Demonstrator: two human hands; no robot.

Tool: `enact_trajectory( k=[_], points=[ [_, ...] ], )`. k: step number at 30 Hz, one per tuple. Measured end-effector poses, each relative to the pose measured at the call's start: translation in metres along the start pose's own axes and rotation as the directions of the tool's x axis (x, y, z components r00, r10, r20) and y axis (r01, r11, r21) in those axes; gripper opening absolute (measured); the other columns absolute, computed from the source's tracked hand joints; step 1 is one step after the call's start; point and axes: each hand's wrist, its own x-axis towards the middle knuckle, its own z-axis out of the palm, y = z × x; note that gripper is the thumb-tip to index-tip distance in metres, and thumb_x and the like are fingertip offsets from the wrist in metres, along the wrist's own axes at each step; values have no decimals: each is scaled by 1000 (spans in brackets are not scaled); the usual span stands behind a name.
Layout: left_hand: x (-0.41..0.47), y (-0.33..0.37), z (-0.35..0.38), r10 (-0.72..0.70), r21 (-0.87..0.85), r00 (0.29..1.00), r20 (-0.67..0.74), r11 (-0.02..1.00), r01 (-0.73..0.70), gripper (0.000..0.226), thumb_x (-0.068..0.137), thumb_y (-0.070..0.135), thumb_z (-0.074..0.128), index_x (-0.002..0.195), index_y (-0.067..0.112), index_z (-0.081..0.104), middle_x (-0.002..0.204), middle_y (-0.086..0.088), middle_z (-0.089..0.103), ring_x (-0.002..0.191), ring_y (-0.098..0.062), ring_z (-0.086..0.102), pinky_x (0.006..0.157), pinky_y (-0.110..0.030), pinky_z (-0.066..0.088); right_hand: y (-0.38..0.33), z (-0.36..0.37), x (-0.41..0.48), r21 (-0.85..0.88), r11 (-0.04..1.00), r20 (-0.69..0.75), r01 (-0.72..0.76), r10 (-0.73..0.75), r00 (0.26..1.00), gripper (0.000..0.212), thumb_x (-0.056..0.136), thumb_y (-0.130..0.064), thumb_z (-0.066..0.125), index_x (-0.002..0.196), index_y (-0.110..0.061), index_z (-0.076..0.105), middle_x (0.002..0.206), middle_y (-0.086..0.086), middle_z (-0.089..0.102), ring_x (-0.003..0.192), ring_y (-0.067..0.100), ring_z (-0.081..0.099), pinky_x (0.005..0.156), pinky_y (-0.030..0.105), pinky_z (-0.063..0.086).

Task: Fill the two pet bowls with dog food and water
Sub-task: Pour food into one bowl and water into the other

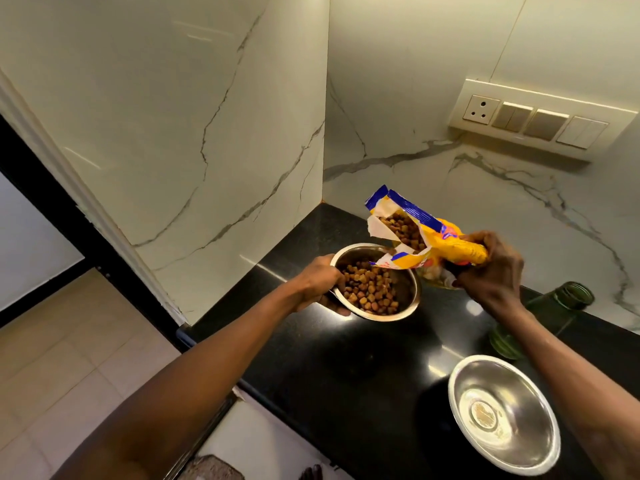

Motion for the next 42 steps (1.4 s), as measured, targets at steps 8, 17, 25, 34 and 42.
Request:
enact_trajectory(
  k=[8, 17, 25, 34, 42],
  points=[
    [7, -12, -2, -59, -32, 998, 8, 998, 60, 65, 95, -10, 50, 145, 30, 45, 125, -13, 61, 101, -35, 74, 66, -43, 66, 0, 9, -21, 156, 965, -15, -212, 217, 976, 42, 62, -14, 98, 87, -6, 65, 79, 7, 66, 68, 28, 61, 65, 32, 45],
    [25, -35, 5, -162, -70, 987, 21, 984, 163, 76, 88, -16, 47, 148, 31, 45, 132, -17, 56, 107, -40, 73, 69, -49, 66, 13, 31, -36, 327, 839, -40, -435, 472, 881, 40, 62, -19, 98, 81, -12, 64, 78, 8, 68, 66, 22, 60, 61, 35, 52],
    [37, -56, 16, -218, 50, 976, 27, 975, 216, 71, 86, -18, 45, 142, 27, 47, 122, -16, 60, 106, -41, 70, 69, -53, 66, 22, 51, -46, 424, 744, -44, -517, 587, 808, 37, 66, -10, 96, 87, -3, 67, 84, 10, 70, 71, 23, 64, 66, 38, 59],
    [56, -40, 14, -334, 463, 941, -58, 826, 321, 49, 91, 16, 59, 138, 25, 48, 105, -15, 70, 86, -32, 75, 66, -44, 66, 45, 50, -57, 429, 675, 28, -600, 653, 756, 49, 66, -19, 96, 102, -14, 64, 100, 11, 73, 87, 32, 72, 77, 57, 61],
    [93, 13, 27, 45, 691, 999, 6, 722, -37, 77, 88, 38, 76, 155, 16, 43, 155, -17, 49, 137, -33, 53, 103, -39, 47, 44, 3, -44, 460, 659, 203, -595, 574, 793, 80, 62, -54, 92, 127, -21, 60, 118, 3, 73, 100, 21, 74, 79, 39, 61]
  ],
)
